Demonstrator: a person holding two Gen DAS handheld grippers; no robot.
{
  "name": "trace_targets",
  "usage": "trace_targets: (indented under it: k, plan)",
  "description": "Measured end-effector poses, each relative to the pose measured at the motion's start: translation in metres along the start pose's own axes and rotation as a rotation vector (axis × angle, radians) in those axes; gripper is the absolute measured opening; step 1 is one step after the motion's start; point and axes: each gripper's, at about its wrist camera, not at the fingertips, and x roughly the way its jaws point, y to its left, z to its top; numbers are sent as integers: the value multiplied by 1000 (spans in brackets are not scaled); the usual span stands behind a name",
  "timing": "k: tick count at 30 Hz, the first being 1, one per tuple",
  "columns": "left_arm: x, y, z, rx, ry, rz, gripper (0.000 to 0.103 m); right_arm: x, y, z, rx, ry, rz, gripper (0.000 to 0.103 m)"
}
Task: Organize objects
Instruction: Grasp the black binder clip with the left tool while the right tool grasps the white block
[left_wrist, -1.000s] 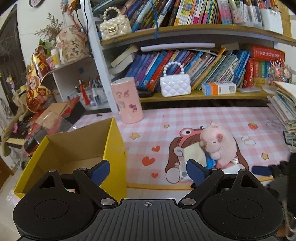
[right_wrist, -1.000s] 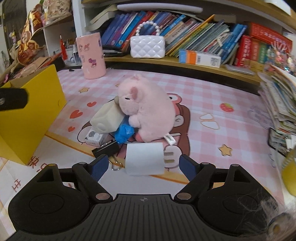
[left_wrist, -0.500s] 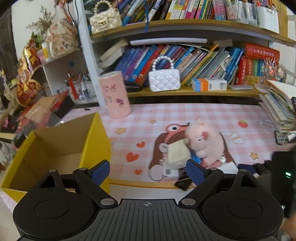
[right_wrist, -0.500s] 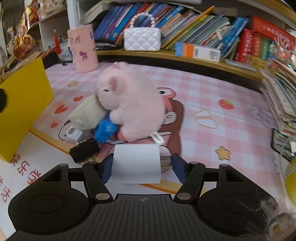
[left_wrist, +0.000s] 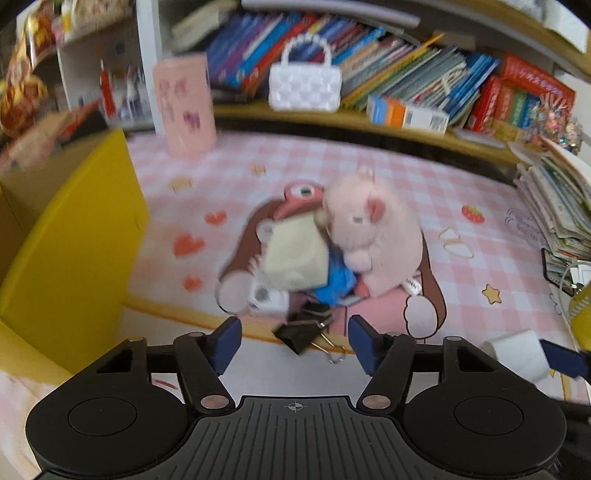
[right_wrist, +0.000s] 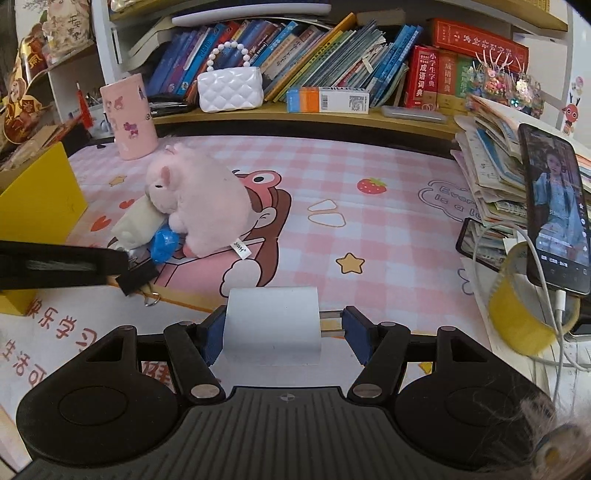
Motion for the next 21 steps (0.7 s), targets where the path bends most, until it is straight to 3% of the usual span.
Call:
trace_targets:
  k: [6,8,10,11,14,21]
  plan:
    - [26,-12,0,-29,12,43,61,-10,-4,-3,8,11,4,63]
    - [32,-14,0,-48,21,79,46,-12,-6,-5,11,13,1,63]
    - [35,-13,-1,-74,19,88,44,-15,-7,-7,13,8,-8,63]
    - [34,-12,-1,-78,16,88,43,-16,-7,-8,10,5,-12,63]
    - [28,-7,-1,-84,19,66,28,-19,-7,-12,9,3,-14,63]
    - [8,3,-16,-36,28,9,26,-19,-3,-17,33,21,-2,63]
